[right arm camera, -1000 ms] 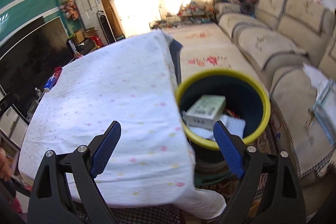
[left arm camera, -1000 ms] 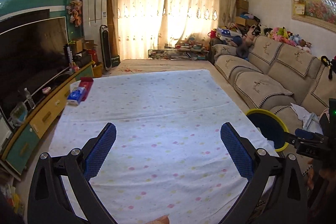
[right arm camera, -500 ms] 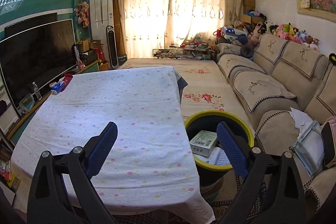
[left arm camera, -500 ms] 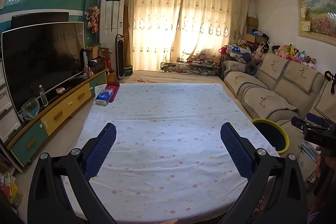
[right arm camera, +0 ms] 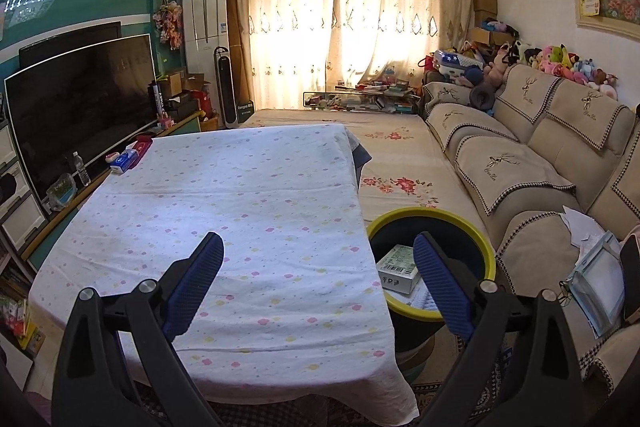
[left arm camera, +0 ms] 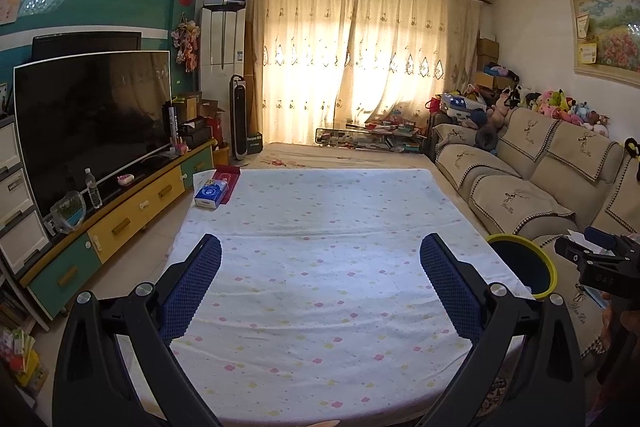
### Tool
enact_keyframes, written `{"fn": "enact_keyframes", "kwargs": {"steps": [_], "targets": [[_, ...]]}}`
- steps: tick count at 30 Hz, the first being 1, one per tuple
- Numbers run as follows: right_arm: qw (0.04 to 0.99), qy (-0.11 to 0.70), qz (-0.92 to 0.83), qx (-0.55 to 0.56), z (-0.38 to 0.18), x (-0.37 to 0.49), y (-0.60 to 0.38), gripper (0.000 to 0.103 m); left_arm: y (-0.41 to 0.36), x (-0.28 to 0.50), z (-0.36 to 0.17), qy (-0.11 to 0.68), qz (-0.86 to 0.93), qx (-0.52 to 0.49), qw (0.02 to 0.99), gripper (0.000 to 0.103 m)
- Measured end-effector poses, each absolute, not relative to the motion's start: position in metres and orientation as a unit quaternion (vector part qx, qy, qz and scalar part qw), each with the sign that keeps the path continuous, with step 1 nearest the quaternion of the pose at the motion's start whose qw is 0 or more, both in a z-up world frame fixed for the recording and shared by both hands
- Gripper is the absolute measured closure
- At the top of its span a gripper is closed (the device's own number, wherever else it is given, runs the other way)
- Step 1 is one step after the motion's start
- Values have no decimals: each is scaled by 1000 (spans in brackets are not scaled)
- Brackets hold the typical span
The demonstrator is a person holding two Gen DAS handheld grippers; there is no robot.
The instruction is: Collect trash
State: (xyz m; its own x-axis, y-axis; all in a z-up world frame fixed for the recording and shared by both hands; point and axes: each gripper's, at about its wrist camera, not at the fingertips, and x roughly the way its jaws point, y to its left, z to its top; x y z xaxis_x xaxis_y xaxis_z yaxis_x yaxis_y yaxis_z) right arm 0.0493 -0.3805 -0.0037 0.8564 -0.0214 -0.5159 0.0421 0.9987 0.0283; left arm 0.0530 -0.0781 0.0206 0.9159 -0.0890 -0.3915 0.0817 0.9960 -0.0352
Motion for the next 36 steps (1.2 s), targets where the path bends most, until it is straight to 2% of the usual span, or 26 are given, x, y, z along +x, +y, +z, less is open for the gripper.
{"fn": "enact_keyframes", "kwargs": {"steps": [36], "targets": [[960, 279, -12, 31, -15, 53, -388, 12, -83, 57, 11, 212, -54, -1, 976, 5]]}}
